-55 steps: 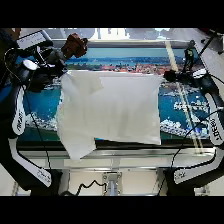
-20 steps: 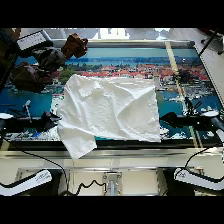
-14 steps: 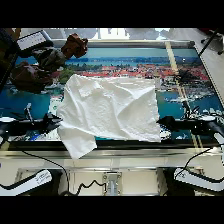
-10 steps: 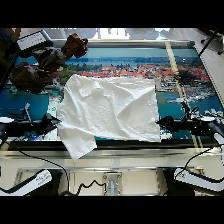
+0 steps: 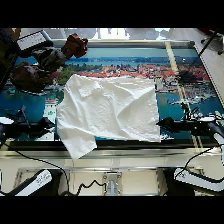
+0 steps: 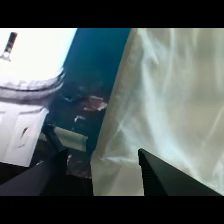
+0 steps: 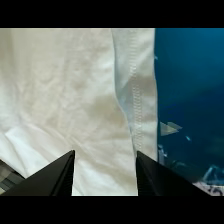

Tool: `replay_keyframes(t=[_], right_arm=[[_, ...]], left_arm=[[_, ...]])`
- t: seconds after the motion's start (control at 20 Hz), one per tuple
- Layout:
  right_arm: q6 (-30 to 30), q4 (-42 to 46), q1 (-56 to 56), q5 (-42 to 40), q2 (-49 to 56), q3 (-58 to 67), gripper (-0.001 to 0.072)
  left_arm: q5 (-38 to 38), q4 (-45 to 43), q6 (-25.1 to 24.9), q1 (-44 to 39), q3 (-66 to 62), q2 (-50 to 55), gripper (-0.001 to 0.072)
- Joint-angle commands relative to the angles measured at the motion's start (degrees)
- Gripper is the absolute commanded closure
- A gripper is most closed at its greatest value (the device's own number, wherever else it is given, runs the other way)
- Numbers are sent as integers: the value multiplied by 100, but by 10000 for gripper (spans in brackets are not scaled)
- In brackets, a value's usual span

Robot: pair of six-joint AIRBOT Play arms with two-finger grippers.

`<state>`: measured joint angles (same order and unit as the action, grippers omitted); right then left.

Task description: Fold the shirts.

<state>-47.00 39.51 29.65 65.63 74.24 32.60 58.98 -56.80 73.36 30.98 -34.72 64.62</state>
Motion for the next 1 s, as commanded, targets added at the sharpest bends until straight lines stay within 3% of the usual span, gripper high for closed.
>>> replay_keyframes(t=[0.0, 0.4, 0.45, 0.5, 0.85, 0.95], right_arm=[[-11, 39, 2, 2, -4, 0, 274], [-11, 37, 2, 72, -4, 0, 274], [-13, 37, 2, 68, -4, 2, 274], [-15, 35, 2, 70, -4, 2, 275], [-160, 166, 2, 271, -4, 2, 285], [-289, 579, 2, 293, -4, 2, 469]], left_arm=[[-210, 247, -4, -4, 2, 81, 236], [76, 474, 13, -22, 2, 568, 246], [37, 518, 11, -96, 2, 570, 271], [0, 542, -35, -208, 2, 597, 355], [-387, 966, -22, -1137, 2, 949, 374], [-417, 885, 0, -1137, 2, 988, 687]])
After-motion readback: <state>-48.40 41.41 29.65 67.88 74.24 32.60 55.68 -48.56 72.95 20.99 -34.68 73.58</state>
